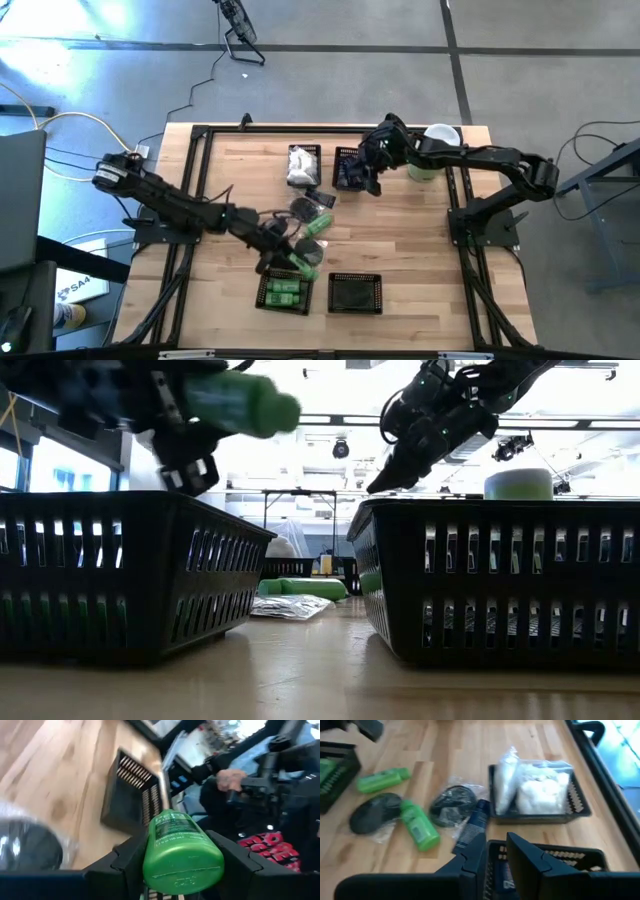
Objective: Pick & Place Travel size toiletries
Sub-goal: Put the green shampoo into the bottom left black bin
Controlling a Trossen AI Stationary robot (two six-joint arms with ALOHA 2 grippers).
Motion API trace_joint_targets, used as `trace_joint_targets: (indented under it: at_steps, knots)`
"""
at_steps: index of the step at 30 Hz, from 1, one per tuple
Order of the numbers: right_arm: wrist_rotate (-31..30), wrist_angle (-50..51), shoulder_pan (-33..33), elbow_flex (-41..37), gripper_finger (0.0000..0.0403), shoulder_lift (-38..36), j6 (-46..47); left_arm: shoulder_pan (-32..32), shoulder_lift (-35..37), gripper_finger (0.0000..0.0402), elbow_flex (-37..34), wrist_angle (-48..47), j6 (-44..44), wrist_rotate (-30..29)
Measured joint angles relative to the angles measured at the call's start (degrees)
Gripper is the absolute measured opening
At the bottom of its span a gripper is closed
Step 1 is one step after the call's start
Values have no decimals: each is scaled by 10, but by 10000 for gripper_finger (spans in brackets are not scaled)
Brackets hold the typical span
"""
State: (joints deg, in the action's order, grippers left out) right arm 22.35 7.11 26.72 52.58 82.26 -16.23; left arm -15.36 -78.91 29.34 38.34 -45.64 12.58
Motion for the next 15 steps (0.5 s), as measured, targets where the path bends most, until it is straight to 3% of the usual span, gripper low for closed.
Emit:
trace_joint_targets:
  at_steps: [7, 11, 15]
  knots:
    - [19, 0, 0, 0, 68, 0, -4, -85, 0, 180, 1, -72, -102, -131]
    - [19, 0, 0, 0, 68, 0, -9, -118, 0, 180, 35, -136, -132, -150]
    - [20, 0, 0, 0, 68, 0, -18, -143, 0, 180, 88, -263, -136, -150]
